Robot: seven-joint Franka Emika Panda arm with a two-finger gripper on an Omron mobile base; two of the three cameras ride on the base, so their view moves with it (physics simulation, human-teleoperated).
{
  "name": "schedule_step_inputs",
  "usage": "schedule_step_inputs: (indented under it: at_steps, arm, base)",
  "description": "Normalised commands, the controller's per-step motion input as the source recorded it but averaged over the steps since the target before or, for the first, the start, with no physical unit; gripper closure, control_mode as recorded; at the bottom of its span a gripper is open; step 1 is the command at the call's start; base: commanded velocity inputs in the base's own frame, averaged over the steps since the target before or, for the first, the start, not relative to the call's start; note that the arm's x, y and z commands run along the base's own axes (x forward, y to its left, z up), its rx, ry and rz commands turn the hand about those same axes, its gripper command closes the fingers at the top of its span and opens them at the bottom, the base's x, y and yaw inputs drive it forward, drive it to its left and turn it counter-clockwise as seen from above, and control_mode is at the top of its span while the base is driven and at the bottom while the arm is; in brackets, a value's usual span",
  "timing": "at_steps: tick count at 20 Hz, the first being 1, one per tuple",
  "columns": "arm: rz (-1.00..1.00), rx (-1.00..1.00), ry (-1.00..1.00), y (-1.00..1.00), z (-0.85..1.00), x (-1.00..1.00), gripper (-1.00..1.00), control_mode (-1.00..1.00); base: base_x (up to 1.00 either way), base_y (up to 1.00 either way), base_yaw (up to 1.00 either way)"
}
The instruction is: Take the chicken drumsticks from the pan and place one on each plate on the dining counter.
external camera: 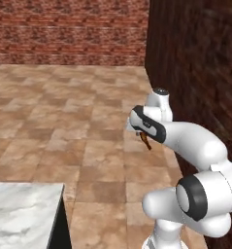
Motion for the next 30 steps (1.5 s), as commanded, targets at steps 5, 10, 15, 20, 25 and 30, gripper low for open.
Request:
schedule_step_inputs:
  at_steps: [5, 10, 15, 20, 25, 30]
  arm:
    - [0.0, 0.0, 0.0, 0.0, 0.0, 0.0, 1.0, 1.0]
    - [0.0, 0.0, 0.0, 0.0, 0.0, 0.0, 1.0, 1.0]
    - [0.0, 0.0, 0.0, 0.0, 0.0, 0.0, 1.0, 1.0]
    - [0.0, 0.0, 0.0, 0.0, 0.0, 0.0, 1.0, 1.0]
    - [0.0, 0.0, 0.0, 0.0, 0.0, 0.0, 1.0, 1.0]
    - [0.0, 0.0, 0.0, 0.0, 0.0, 0.0, 1.0, 1.0]
  base:
    - [1.0, -0.15, 0.42]
    - [0.99, -0.19, 0.38]
    - [0.95, -0.17, 0.46]
    - [0.67, -0.12, 0.7]
    - [0.72, -0.11, 0.69]
    - [0.76, -0.13, 0.67]
